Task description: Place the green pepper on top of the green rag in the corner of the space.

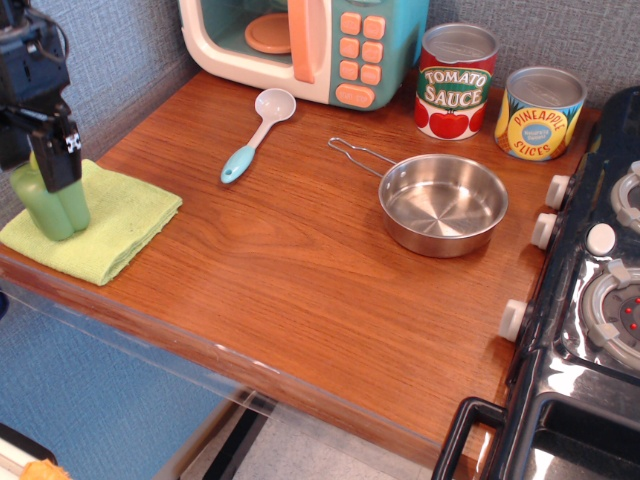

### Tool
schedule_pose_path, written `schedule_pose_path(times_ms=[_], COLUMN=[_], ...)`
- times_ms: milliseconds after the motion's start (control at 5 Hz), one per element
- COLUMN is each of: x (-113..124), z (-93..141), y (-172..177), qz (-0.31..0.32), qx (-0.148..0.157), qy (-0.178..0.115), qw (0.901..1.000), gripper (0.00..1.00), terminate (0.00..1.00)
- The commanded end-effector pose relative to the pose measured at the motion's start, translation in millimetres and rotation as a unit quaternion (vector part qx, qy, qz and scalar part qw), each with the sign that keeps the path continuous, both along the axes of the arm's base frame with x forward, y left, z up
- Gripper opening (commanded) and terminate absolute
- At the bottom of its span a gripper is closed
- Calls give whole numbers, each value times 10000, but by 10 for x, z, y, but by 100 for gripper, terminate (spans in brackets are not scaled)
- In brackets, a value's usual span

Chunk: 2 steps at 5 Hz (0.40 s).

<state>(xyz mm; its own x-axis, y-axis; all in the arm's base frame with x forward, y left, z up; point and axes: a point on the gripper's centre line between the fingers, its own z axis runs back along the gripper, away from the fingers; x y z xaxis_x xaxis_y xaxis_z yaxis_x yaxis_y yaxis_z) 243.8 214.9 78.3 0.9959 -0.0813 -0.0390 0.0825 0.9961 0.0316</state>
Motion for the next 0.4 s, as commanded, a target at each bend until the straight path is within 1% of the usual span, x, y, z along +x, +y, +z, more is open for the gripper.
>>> schedule_pose_path(times_ms=[0,200], x=[-196,-252], z=[1001,1109], y=[-321,-518], qz=[-401,-590], qx=[446,253], qy=[-1104,-1347], qw=[9921,9888], gripper=[100,100], terminate=[0,0])
